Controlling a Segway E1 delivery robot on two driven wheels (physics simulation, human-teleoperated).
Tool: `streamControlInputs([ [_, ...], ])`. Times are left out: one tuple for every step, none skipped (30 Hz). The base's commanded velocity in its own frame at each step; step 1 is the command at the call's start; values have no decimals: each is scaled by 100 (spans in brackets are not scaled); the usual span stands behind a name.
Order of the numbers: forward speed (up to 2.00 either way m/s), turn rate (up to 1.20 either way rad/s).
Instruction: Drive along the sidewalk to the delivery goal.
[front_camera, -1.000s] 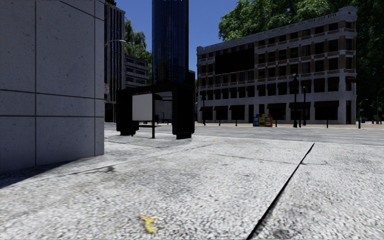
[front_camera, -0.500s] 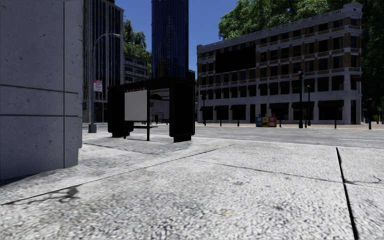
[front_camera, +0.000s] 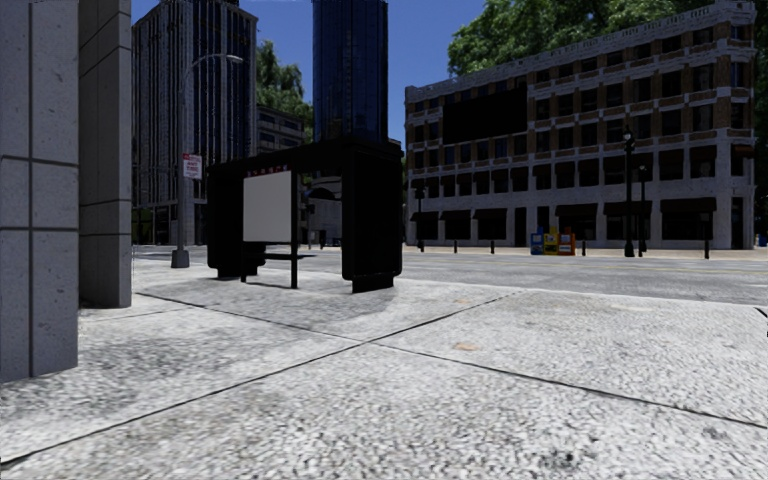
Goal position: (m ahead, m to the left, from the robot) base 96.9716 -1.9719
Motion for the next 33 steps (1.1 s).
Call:
streamControlInputs([
  [200, 33],
  [200, 33],
  [200, 33],
  [200, 33],
  [200, 33],
  [200, 33],
  [200, 33],
  [200, 33],
  [200, 33],
  [200, 33],
  [200, 33],
  [200, 33],
  [200, 33],
  [200, 33],
  [200, 33],
  [200, 33],
  [200, 33],
  [200, 33],
  [200, 33],
  [200, 33],
  [200, 33],
  [200, 34],
  [200, 37],
  [200, 37],
  [200, 43],
  [200, 45],
  [200, 46],
  [200, 46],
  [200, 45],
  [200, 44],
  [200, 44],
  [200, 44],
  [200, 44],
])
